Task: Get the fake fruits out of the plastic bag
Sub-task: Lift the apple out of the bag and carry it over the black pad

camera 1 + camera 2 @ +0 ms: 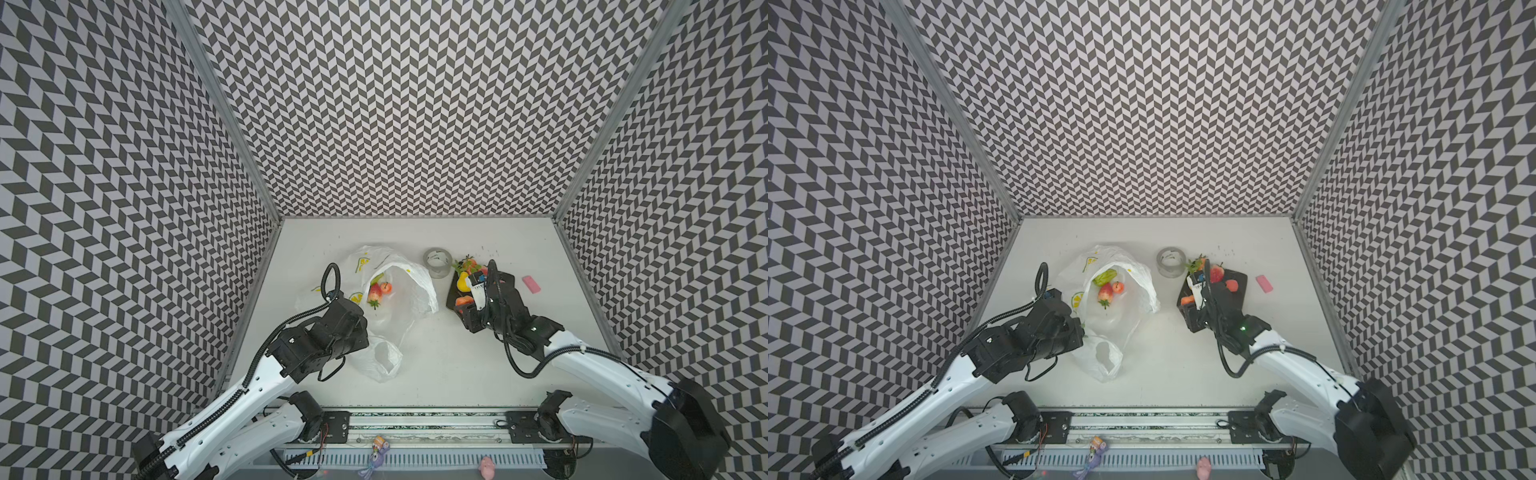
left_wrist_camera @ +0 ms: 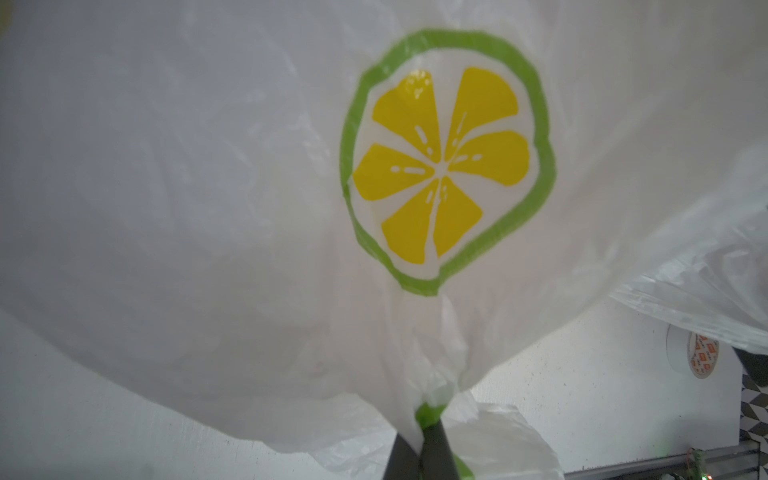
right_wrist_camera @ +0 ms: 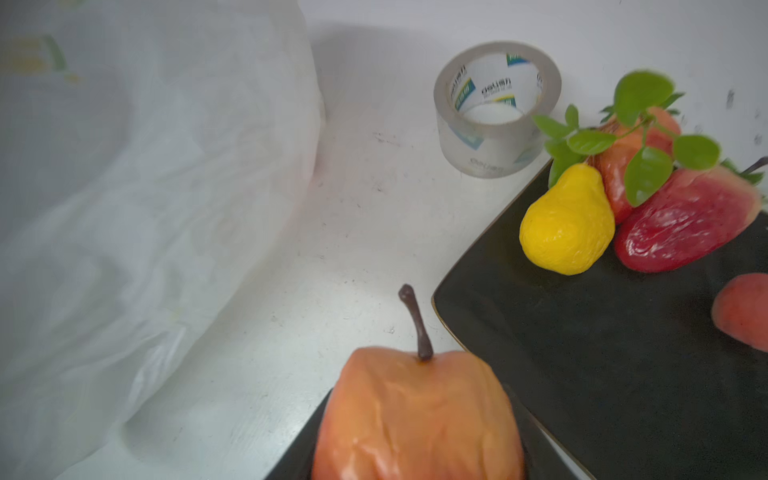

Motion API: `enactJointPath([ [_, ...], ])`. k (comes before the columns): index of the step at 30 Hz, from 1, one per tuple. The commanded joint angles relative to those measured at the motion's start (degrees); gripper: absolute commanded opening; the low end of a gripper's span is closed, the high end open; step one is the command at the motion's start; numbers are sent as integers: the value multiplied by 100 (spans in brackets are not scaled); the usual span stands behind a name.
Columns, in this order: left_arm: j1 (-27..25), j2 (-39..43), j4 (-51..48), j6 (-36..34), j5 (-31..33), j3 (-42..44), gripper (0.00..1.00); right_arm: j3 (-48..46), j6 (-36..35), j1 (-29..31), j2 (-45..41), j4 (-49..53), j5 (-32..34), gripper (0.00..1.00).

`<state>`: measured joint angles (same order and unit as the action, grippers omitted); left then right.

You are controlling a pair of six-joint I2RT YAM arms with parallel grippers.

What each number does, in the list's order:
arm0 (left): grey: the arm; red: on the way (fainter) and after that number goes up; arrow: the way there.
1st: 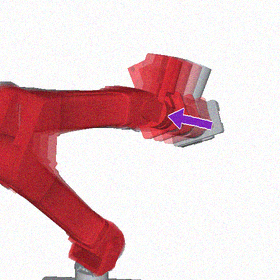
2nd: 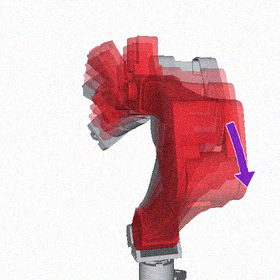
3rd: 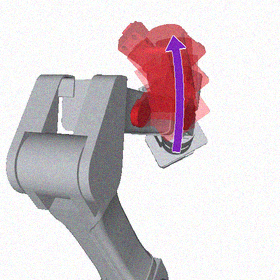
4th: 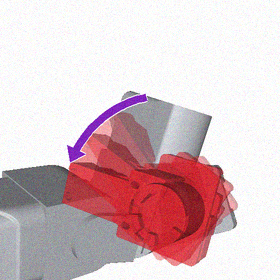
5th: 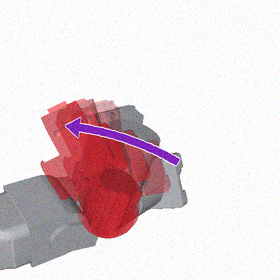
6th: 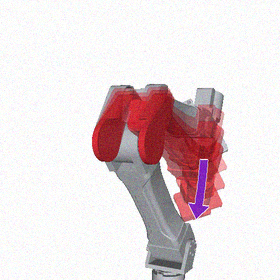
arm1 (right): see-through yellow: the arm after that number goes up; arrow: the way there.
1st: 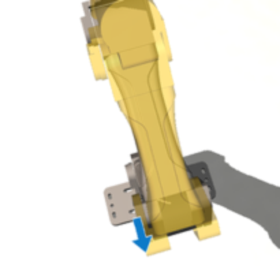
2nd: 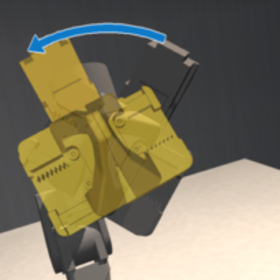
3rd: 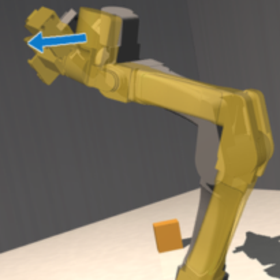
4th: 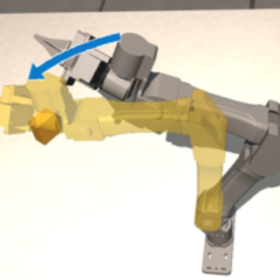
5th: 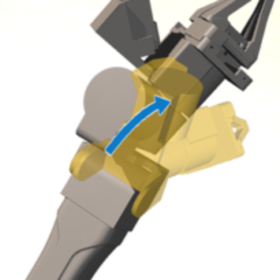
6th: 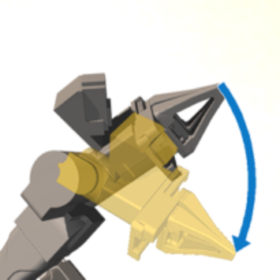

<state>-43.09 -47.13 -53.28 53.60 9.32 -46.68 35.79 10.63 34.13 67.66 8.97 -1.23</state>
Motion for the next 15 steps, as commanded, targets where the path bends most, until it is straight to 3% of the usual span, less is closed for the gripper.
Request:
enactJointPath([
  [1,38,46,46,-26,88,1,0,164,-49,-206,625,-819,-226,23],
  [7,46,64,37,-8,79,2,0,405,-125,-406,1614,-1308,-274,25],
  [15,50,108,-24,18,105,-8,0,604,-48,-463,2160,-1665,-227,28],
])
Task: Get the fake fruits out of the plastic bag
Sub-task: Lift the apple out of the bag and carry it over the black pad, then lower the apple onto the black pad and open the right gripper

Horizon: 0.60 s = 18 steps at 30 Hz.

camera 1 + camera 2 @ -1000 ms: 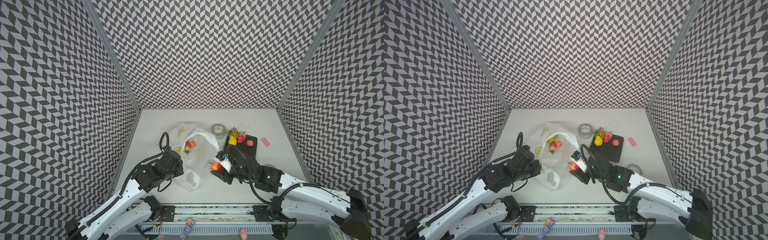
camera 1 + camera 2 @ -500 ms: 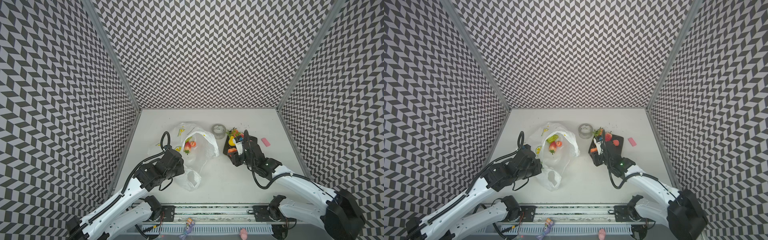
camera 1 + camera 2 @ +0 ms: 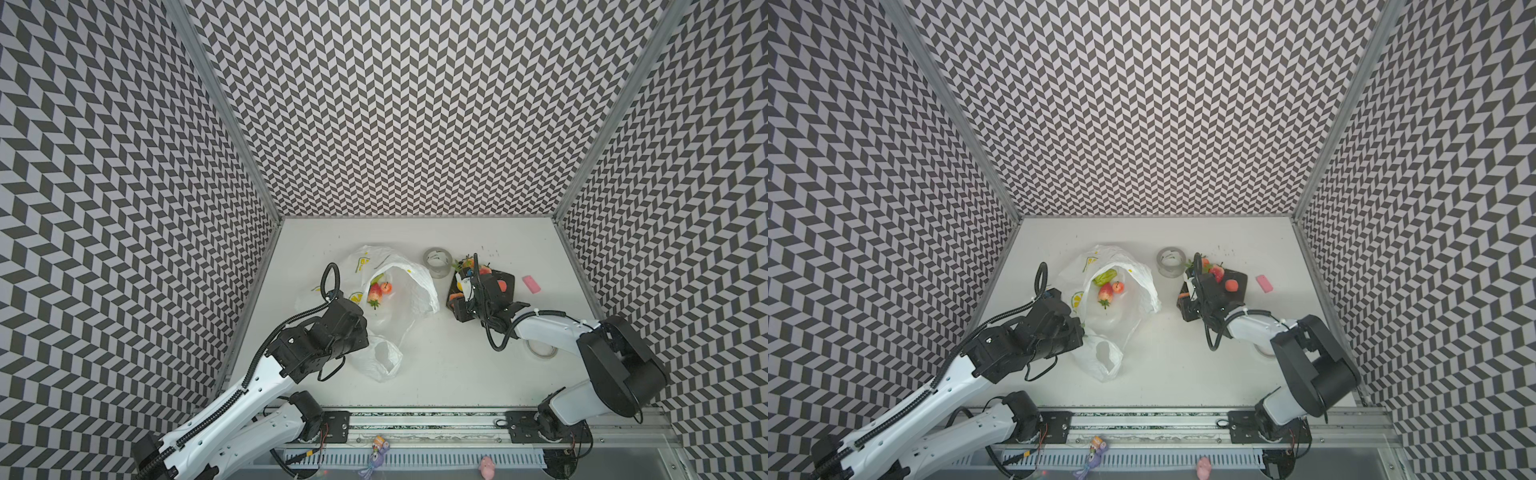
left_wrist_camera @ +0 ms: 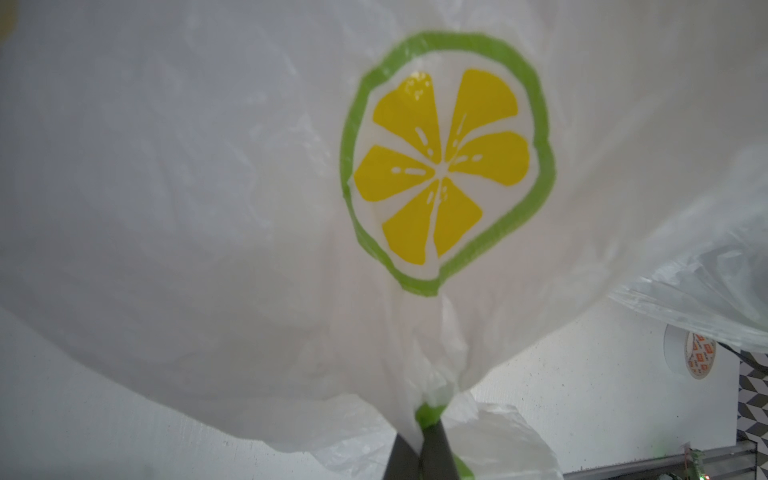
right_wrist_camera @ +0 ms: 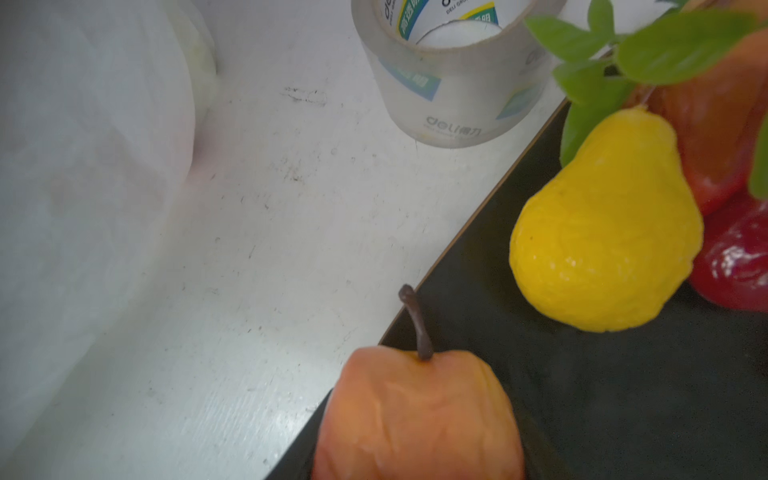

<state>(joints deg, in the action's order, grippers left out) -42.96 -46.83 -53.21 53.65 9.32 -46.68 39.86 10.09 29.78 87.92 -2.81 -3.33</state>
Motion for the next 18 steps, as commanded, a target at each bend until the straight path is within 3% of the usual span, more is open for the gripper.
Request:
enactJointPath([
  [1,34,80,-32,13,105,-8,0,228,2,-32,187,-485,19,29],
  [10,34,69,-61,3,140,-51,0,443,35,-51,591,-478,345,42],
  [18,45,70,-76,-12,158,-68,0,403,73,-46,370,-346,530,54],
])
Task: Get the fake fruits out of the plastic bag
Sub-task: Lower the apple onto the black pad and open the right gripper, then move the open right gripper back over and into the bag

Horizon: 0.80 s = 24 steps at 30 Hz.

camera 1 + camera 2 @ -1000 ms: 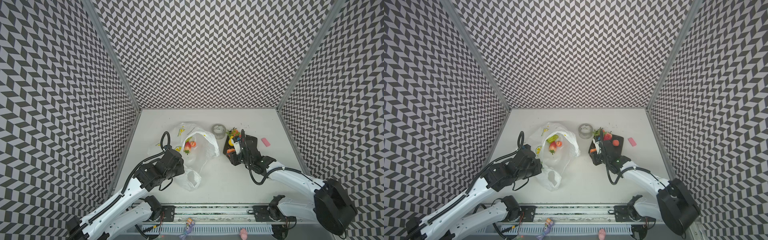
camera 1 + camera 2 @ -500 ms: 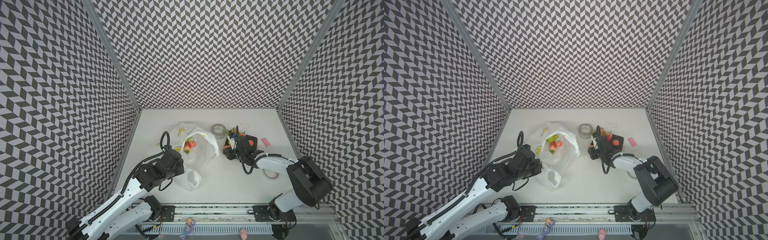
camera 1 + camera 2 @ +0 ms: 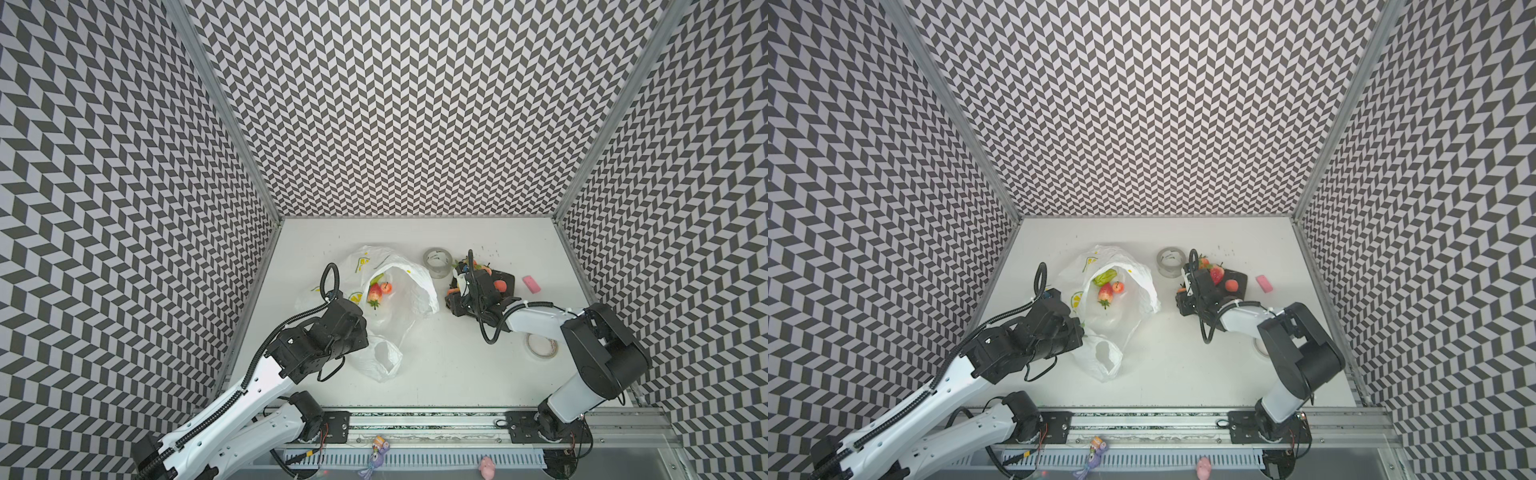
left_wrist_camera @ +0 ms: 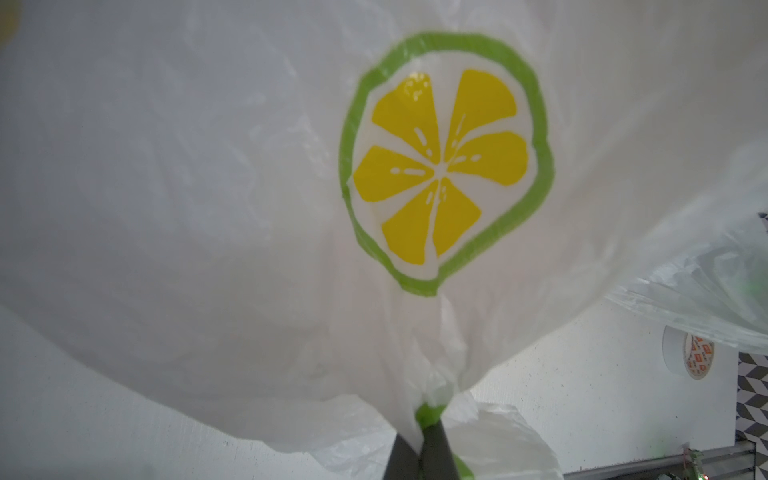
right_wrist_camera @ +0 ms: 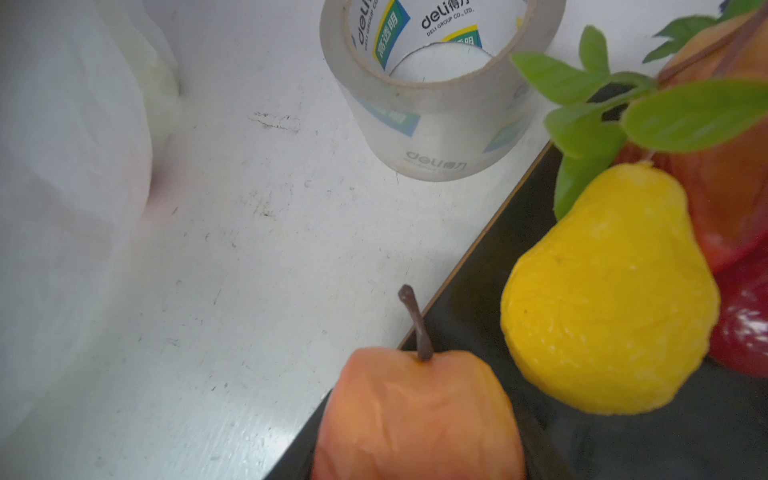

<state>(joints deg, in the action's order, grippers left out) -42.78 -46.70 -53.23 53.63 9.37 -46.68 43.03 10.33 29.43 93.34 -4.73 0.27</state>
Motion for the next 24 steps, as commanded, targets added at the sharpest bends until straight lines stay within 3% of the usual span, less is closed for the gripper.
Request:
enactJointPath([
  [1,31,58,-76,-11,153,-61,0,67,51,-11,-216,-142,204,55],
  [16,89,65,-121,-99,149,-105,0,118,100,-12,-511,66,350,70],
  [24,102,104,-118,-99,144,-88,0,69,126,-13,-1680,561,-116,70],
])
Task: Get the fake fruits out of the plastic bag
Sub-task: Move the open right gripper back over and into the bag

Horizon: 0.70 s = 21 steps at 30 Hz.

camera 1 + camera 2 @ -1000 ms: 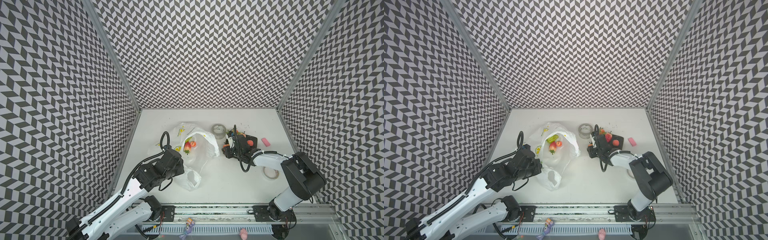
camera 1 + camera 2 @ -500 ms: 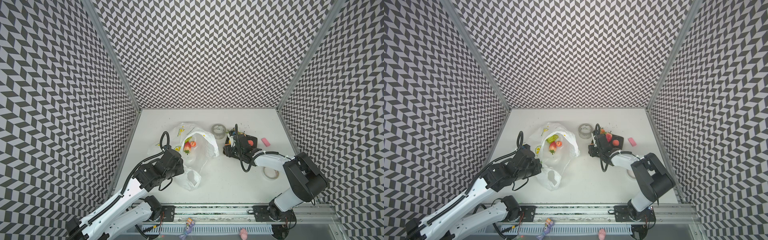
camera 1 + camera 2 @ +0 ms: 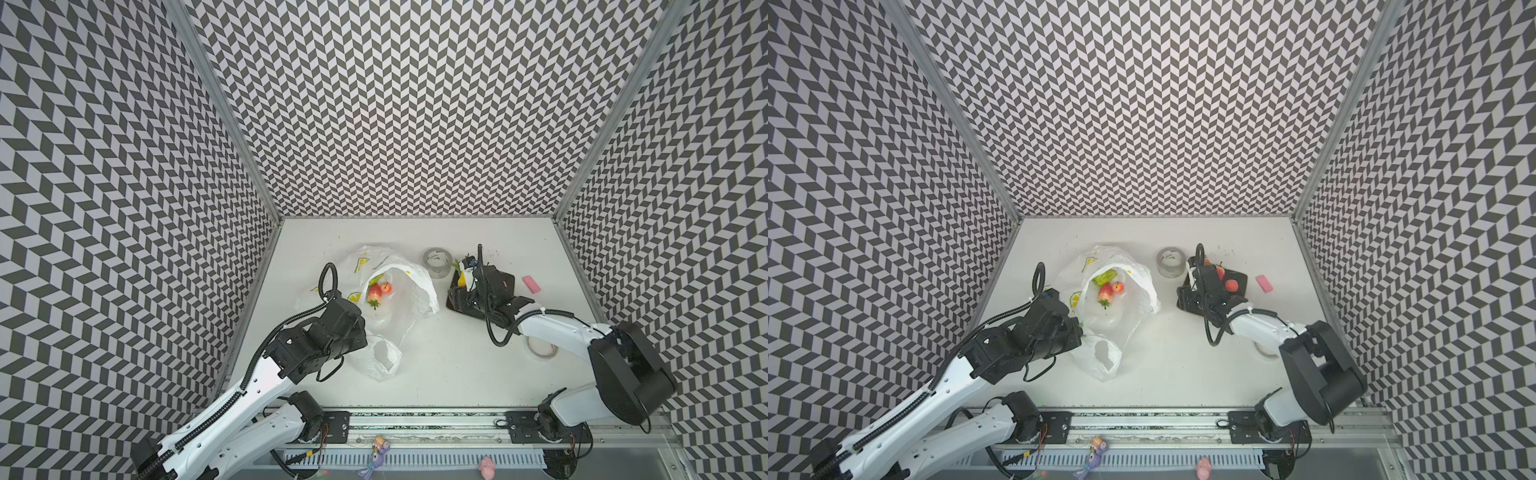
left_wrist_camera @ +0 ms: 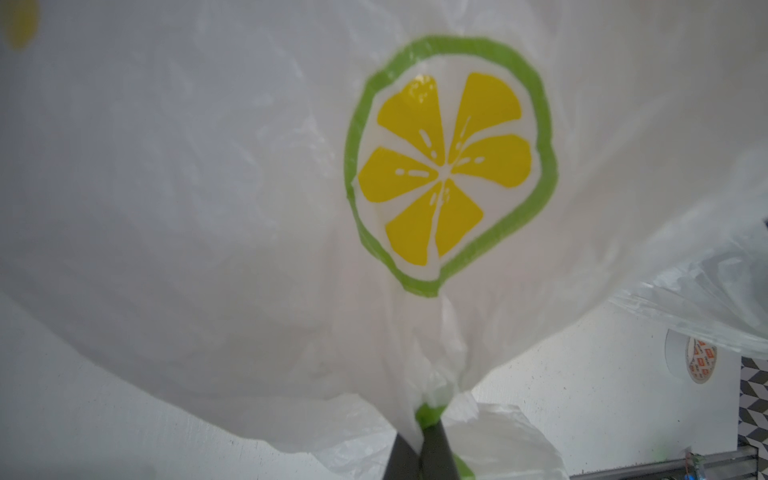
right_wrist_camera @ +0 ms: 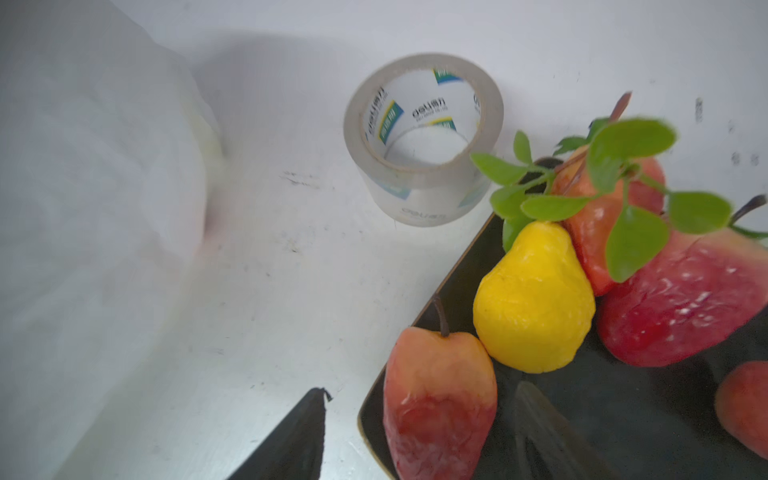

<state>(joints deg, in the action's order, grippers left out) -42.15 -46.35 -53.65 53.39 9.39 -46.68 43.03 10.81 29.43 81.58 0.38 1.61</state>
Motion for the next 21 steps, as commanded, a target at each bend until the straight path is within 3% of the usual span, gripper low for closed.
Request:
enactJointPath([
  [1,36,74,-71,-84,142,-87,0,36,44,-14,-767,95,-453,69],
  [5,45,67,-37,-111,125,-74,0,-213,63,14,-1716,111,-1371,62],
  [9,48,63,-15,-155,116,-69,0,-491,-231,433,-2575,60,-1659,56],
  [16,63,60,19,-179,57,-43,0,-1008,-1417,2240,-3494,-497,-965,50],
  [21,58,90,-23,-180,37,-52,0,-947,-2307,3153,-3102,-831,-491,48],
])
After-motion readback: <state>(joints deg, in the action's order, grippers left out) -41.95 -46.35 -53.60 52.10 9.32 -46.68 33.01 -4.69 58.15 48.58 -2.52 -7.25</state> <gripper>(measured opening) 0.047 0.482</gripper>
